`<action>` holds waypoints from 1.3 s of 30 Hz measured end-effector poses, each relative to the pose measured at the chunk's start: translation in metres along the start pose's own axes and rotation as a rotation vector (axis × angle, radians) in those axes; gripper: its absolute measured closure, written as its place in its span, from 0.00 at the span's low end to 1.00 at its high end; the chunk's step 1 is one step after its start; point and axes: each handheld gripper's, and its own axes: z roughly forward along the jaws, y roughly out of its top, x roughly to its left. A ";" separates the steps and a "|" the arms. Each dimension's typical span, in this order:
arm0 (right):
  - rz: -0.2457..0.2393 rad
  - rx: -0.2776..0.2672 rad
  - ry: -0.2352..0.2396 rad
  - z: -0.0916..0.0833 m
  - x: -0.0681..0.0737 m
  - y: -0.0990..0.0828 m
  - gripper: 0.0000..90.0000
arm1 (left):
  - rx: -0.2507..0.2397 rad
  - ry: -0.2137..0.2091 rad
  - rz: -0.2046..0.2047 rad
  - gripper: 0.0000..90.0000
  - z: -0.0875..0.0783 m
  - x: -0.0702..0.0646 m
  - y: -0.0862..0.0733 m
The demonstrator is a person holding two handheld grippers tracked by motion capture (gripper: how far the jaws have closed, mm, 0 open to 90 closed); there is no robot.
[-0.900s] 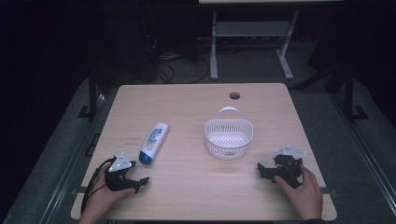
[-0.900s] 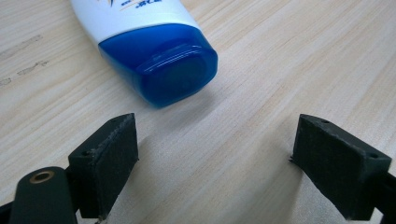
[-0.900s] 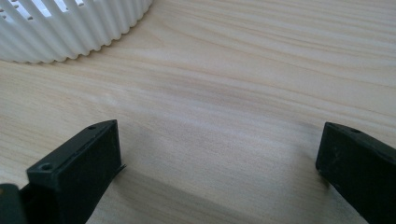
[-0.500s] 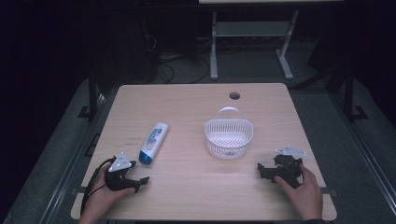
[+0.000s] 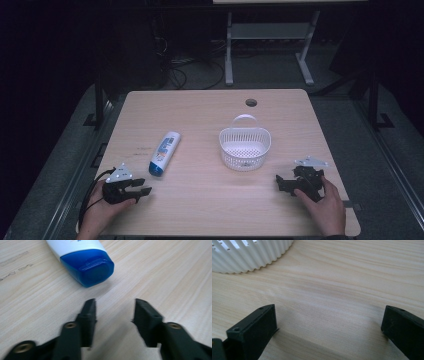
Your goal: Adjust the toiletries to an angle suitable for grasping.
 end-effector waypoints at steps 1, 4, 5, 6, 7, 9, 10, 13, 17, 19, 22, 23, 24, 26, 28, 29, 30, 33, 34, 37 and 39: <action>0.000 0.000 0.000 0.000 0.000 0.000 0.00 | -0.001 -0.008 -0.001 0.72 -0.002 0.000 0.001; 0.002 0.000 0.000 0.000 0.000 0.000 0.00 | -0.015 -0.024 -0.006 0.92 -0.007 -0.002 0.004; 0.002 0.000 0.000 0.000 0.000 0.000 0.00 | -0.021 -0.030 -0.009 0.92 -0.008 -0.003 0.006; 0.000 0.000 0.000 0.000 0.000 0.000 0.00 | -0.029 -0.041 -0.008 0.96 -0.009 -0.003 0.008; 0.001 0.000 0.000 0.000 0.000 0.000 0.00 | -0.033 -0.047 -0.005 1.00 -0.010 -0.004 0.010; 0.001 0.000 0.000 0.000 0.000 0.000 0.00 | -0.028 -0.055 -0.002 1.00 -0.009 -0.006 0.013; 0.001 0.000 0.000 0.000 0.000 0.000 0.00 | -0.028 -0.059 -0.003 1.00 -0.008 -0.007 0.015; 0.001 0.000 0.000 0.000 0.000 0.000 0.00 | -0.033 -0.077 0.007 1.00 -0.005 -0.011 0.022; 0.000 0.000 0.001 0.000 0.000 -0.001 0.00 | -0.055 -0.097 0.014 1.00 -0.001 -0.014 0.032; 0.001 0.000 0.001 0.000 0.000 -0.001 0.00 | -0.058 -0.102 0.021 1.00 0.003 -0.016 0.037; -0.001 -0.001 0.001 -0.001 0.000 -0.001 0.00 | -0.056 -0.113 0.037 1.00 0.007 -0.019 0.044; -0.002 -0.001 0.001 -0.001 0.000 -0.001 0.00 | -0.059 -0.117 0.041 1.00 0.010 -0.019 0.049; -0.001 -0.001 0.001 -0.001 0.000 -0.001 0.00 | -0.063 -0.119 0.043 1.00 0.012 -0.020 0.051; -0.002 -0.001 0.001 -0.001 0.000 -0.001 0.00 | -0.066 -0.123 0.049 1.00 0.016 -0.020 0.057; -0.002 -0.001 0.001 -0.001 0.000 -0.001 0.00 | -0.070 -0.128 0.051 1.00 0.020 -0.020 0.062; -0.002 -0.001 0.001 -0.001 0.000 -0.001 0.00 | -0.073 -0.134 0.050 1.00 0.023 -0.020 0.064; -0.002 -0.001 0.001 -0.001 0.000 -0.001 0.00 | -0.077 -0.136 0.051 1.00 0.025 -0.020 0.066; -0.002 -0.001 0.001 -0.001 0.000 -0.001 0.00 | -0.073 -0.133 0.052 1.00 0.031 -0.020 0.072; -0.002 -0.001 0.001 -0.001 0.000 -0.001 0.00 | -0.075 -0.133 0.052 1.00 0.033 -0.020 0.074; -0.002 -0.001 0.001 -0.001 0.000 -0.001 0.00 | -0.071 -0.121 0.053 1.00 0.042 -0.019 0.078; -0.002 -0.001 0.001 -0.001 0.000 -0.001 0.00 | -0.065 -0.116 0.058 1.00 0.046 -0.018 0.078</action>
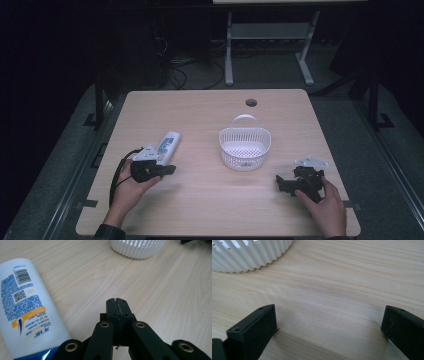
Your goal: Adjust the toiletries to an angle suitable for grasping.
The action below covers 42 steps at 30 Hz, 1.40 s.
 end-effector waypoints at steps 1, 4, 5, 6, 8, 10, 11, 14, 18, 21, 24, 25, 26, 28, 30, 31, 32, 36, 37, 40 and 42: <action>0.000 0.000 0.000 0.000 0.000 0.000 0.00 | 0.010 0.008 0.008 1.00 0.002 0.001 -0.001; -0.001 0.000 0.001 0.000 0.000 0.000 0.00 | 0.017 0.018 0.004 1.00 0.005 0.003 -0.003; -0.001 0.000 0.000 0.000 0.000 0.000 0.00 | 0.022 0.019 0.004 1.00 0.005 0.004 -0.003; -0.001 0.000 0.001 0.000 0.000 0.000 0.00 | 0.029 0.023 0.005 1.00 0.005 0.005 -0.004; -0.001 0.000 0.001 0.000 0.000 0.000 0.00 | 0.037 0.029 0.001 1.00 0.007 0.006 -0.006; -0.001 0.000 0.001 0.000 0.000 0.000 0.00 | 0.051 0.040 0.002 1.00 0.009 0.007 -0.007; -0.002 -0.001 0.001 0.000 0.000 0.000 0.00 | 0.057 0.044 0.004 1.00 0.009 0.009 -0.008; 0.000 0.001 0.002 0.000 0.000 0.000 0.00 | 0.067 0.059 -0.009 1.00 0.010 0.011 -0.010; -0.002 0.000 0.003 0.000 0.000 0.000 0.00 | 0.079 0.070 -0.017 1.00 0.009 0.015 -0.013; -0.002 0.000 0.003 0.000 0.000 0.000 0.00 | 0.084 0.079 -0.027 1.00 0.008 0.018 -0.015; -0.002 0.000 0.004 0.000 0.000 0.000 0.00 | 0.088 0.087 -0.035 1.00 0.006 0.021 -0.018; -0.002 0.000 0.004 0.000 0.000 0.000 0.00 | 0.089 0.088 -0.037 1.00 0.006 0.022 -0.018; -0.002 0.000 0.004 0.000 0.000 0.000 0.00 | 0.090 0.092 -0.037 1.00 0.005 0.022 -0.019; -0.002 0.000 0.004 0.000 0.000 0.000 0.00 | 0.093 0.099 -0.041 1.00 0.004 0.024 -0.020; -0.002 0.000 0.004 0.000 0.000 0.000 0.00 | 0.090 0.103 -0.045 1.00 0.002 0.025 -0.021; -0.002 0.000 0.004 0.000 0.000 0.000 0.00 | 0.090 0.107 -0.048 1.00 0.001 0.026 -0.022; -0.002 0.000 0.004 0.000 0.000 0.000 0.00 | 0.090 0.109 -0.046 1.00 0.000 0.027 -0.022; -0.002 0.000 0.004 0.000 0.000 0.000 0.00 | 0.090 0.127 -0.054 1.00 -0.004 0.030 -0.025; -0.002 0.000 0.004 0.000 0.000 0.000 0.00 | 0.089 0.131 -0.056 1.00 -0.005 0.031 -0.025; -0.002 0.000 0.004 0.000 0.000 0.000 0.00 | 0.084 0.140 -0.068 1.00 -0.009 0.034 -0.027; -0.002 0.000 0.004 0.000 0.000 0.000 0.00 | 0.083 0.148 -0.071 1.00 -0.012 0.037 -0.028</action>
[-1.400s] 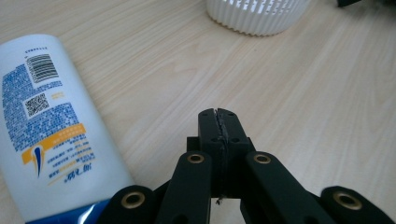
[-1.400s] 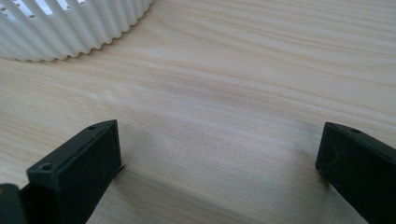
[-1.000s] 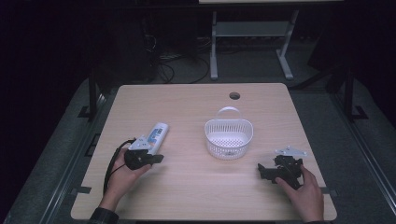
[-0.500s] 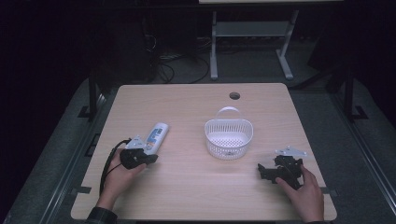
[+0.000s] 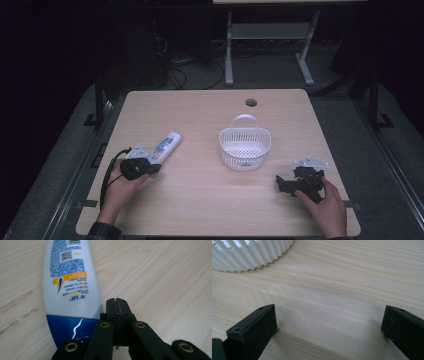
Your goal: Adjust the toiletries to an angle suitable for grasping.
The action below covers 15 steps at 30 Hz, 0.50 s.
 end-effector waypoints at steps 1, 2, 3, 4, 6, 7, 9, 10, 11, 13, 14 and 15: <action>0.000 0.000 0.000 0.000 0.000 0.000 0.00 | -0.001 0.005 -0.002 1.00 -0.001 0.001 -0.001; 0.000 0.000 0.000 0.000 0.000 0.000 0.00 | -0.002 0.008 -0.007 1.00 -0.002 0.003 -0.001; 0.000 0.000 0.000 0.000 0.000 0.000 0.00 | -0.004 0.012 -0.011 1.00 -0.003 0.004 -0.003; 0.000 0.000 0.000 0.000 0.000 0.000 0.00 | -0.005 0.016 -0.012 1.00 -0.004 0.005 -0.003; 0.000 0.000 0.000 0.000 0.000 0.000 0.00 | -0.005 0.023 -0.019 1.00 -0.006 0.008 -0.004; 0.000 0.000 0.000 0.000 0.000 0.000 0.00 | -0.009 0.030 -0.023 1.00 -0.007 0.010 -0.005; 0.000 0.000 0.000 0.000 0.000 0.000 0.00 | -0.008 0.035 -0.023 1.00 -0.008 0.013 -0.006; 0.000 0.000 0.000 0.000 0.000 0.000 0.00 | -0.011 0.037 -0.029 1.00 -0.008 0.014 -0.007; 0.000 0.000 0.000 0.000 0.000 0.000 0.00 | -0.012 0.043 -0.031 1.00 -0.009 0.016 -0.008; 0.000 0.000 0.000 0.000 0.000 0.000 0.00 | -0.014 0.051 -0.037 1.00 -0.010 0.019 -0.009; 0.000 0.000 0.000 0.000 0.000 0.000 0.00 | -0.015 0.055 -0.043 1.00 -0.011 0.020 -0.010; 0.000 0.000 0.000 0.000 0.000 0.000 0.00 | -0.015 0.058 -0.045 1.00 -0.011 0.021 -0.011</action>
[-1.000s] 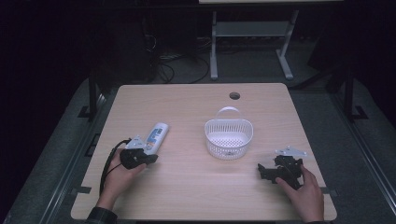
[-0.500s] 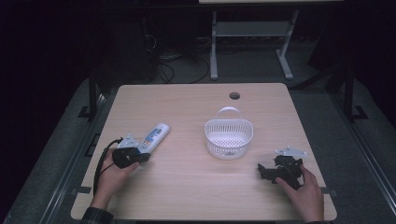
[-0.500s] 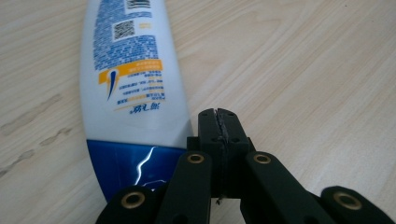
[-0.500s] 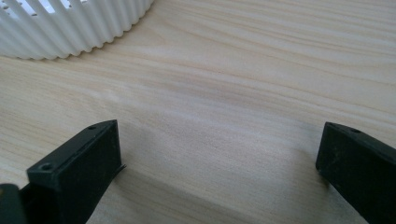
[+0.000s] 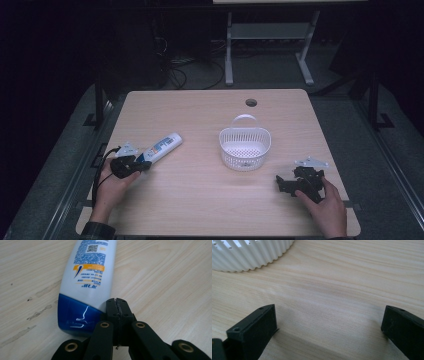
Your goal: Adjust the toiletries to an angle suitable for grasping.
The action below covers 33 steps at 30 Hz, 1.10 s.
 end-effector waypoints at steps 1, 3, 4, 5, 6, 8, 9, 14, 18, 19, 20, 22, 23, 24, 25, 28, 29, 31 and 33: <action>0.000 0.000 0.000 0.000 0.000 0.000 0.00 | -0.001 0.003 -0.003 1.00 0.000 0.001 -0.001; 0.000 0.000 0.000 0.000 0.000 0.000 0.00 | -0.002 0.012 -0.007 1.00 -0.001 0.004 -0.002; 0.000 0.000 0.000 0.000 0.000 0.000 0.00 | -0.002 0.016 -0.011 1.00 -0.001 0.005 -0.002; 0.000 0.000 0.000 0.000 0.000 0.000 0.00 | 0.000 0.022 -0.012 1.00 -0.002 0.006 -0.003; 0.000 0.000 0.000 0.000 0.000 0.000 0.00 | 0.001 0.026 -0.013 1.00 -0.002 0.007 -0.003; 0.000 0.000 0.000 0.000 0.000 0.000 0.00 | 0.002 0.037 -0.013 1.00 -0.003 0.010 -0.004; 0.000 0.000 0.000 0.000 0.000 0.000 0.00 | 0.003 0.041 -0.018 1.00 -0.003 0.011 -0.004; 0.000 0.000 0.000 0.000 0.000 0.000 0.00 | 0.004 0.063 -0.026 1.00 -0.005 0.018 -0.007; 0.000 0.000 0.000 0.000 0.000 0.000 0.00 | 0.000 0.077 -0.036 1.00 -0.007 0.022 -0.009; 0.000 0.000 0.000 0.000 0.000 0.000 0.00 | 0.003 0.081 -0.037 1.00 -0.008 0.023 -0.010; 0.000 0.000 0.000 0.000 0.000 0.000 0.00 | 0.002 0.081 -0.038 1.00 -0.008 0.024 -0.010; 0.000 0.000 0.000 0.000 0.000 0.000 0.00 | 0.001 0.086 -0.041 1.00 -0.008 0.026 -0.010; 0.000 0.000 0.000 0.000 0.000 0.000 0.00 | 0.001 0.087 -0.041 1.00 -0.008 0.027 -0.010; 0.000 0.000 0.000 0.000 0.000 0.000 0.00 | 0.001 0.089 -0.043 1.00 -0.008 0.028 -0.010; 0.000 0.000 0.000 0.000 0.000 0.000 0.00 | 0.000 0.092 -0.044 1.00 -0.007 0.029 -0.010; 0.000 0.000 0.000 0.000 0.000 0.000 0.00 | 0.001 0.097 -0.048 1.00 -0.007 0.032 -0.010; 0.000 0.000 0.000 0.000 0.000 0.000 0.00 | 0.001 0.096 -0.048 1.00 -0.007 0.032 -0.010; 0.000 0.000 0.000 0.000 0.000 0.000 0.00 | 0.001 0.089 -0.045 1.00 -0.008 0.032 -0.010; 0.000 0.000 0.000 0.000 0.000 0.000 0.00 | -0.006 0.084 -0.046 1.00 -0.009 0.030 -0.009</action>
